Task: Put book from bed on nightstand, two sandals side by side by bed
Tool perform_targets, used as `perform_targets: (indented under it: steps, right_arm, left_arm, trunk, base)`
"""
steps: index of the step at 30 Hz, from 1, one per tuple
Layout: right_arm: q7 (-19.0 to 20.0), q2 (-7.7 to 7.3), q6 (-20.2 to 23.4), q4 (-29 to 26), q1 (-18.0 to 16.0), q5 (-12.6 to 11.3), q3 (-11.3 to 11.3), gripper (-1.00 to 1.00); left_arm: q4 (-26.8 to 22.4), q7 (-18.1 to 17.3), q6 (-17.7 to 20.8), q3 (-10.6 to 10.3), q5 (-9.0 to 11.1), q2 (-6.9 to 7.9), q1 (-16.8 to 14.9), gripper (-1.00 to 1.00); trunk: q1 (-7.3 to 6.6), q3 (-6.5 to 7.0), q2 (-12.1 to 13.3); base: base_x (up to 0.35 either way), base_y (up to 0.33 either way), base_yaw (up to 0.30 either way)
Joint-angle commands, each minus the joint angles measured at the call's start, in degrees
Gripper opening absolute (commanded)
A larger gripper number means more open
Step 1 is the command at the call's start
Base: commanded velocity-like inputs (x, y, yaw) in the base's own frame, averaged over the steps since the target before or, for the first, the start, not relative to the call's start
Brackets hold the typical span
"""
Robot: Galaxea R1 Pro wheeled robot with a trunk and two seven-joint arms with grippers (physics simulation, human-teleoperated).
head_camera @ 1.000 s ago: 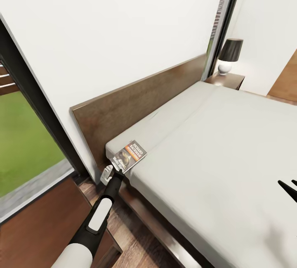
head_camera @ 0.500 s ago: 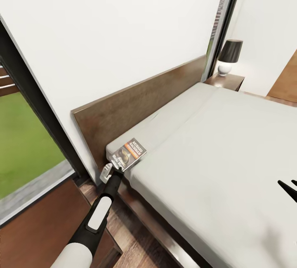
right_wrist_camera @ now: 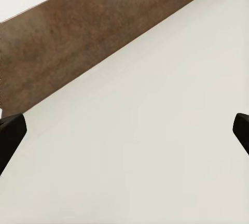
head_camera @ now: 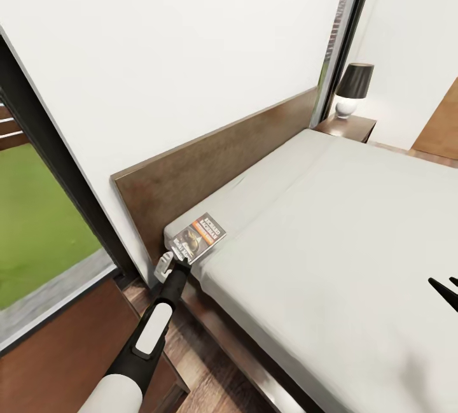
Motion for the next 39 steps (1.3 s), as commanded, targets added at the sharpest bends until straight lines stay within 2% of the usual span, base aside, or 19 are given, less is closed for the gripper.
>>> perform_targets:
  steps: [1, 9, 17, 23, 27, 39]
  right_arm:
    - [0.2, -0.01, 0.6, 0.0, 0.0, -0.2, -0.1, 1.00]
    - [0.2, -0.05, 0.6, 0.0, 0.0, -0.2, -0.1, 1.00]
    - [0.2, -0.01, 0.6, 0.0, 0.0, -0.2, -0.1, 1.00]
    - [0.2, -0.01, 0.6, -0.1, 0.0, -0.2, 0.0, 1.00]
    - [0.2, -0.01, 0.6, 0.0, 0.0, -0.2, -0.1, 1.00]
    - [0.2, -0.01, 0.6, 0.0, 0.0, -0.2, 0.0, 1.00]
  left_arm:
    - [0.1, -0.4, 0.0, 0.1, 0.6, -0.05, 0.0, -1.00]
    - [0.1, -0.4, 0.0, -0.9, 0.6, -0.05, 0.0, -1.00]
    - [0.1, -0.4, 0.1, -3.6, 0.6, -0.05, 0.0, -1.00]
    - [-1.0, -0.4, 0.1, -5.4, 0.5, -0.05, 0.3, -1.00]
    - [-4.5, -0.3, 0.2, -5.5, 0.5, -0.05, 0.7, -1.00]
    - [-6.9, -0.3, 0.4, -5.5, 0.5, -0.05, 0.8, -1.00]
  trunk:
    - [-0.01, -0.04, 0.0]
    - [-1.76, 1.40, 3.2]
    - [-3.52, 2.83, 6.4]
    - [-3.52, 2.83, 6.4]
    - [-4.40, 3.55, 8.0]
    - [-7.04, 5.70, 12.8]
  base:
    - [0.000, 0.000, 0.000]
    - [0.000, 0.000, 0.000]
    - [0.000, 0.000, 0.000]
    - [0.000, 0.000, 0.000]
    - [0.000, 0.000, 0.000]
    - [0.000, 0.000, 0.000]
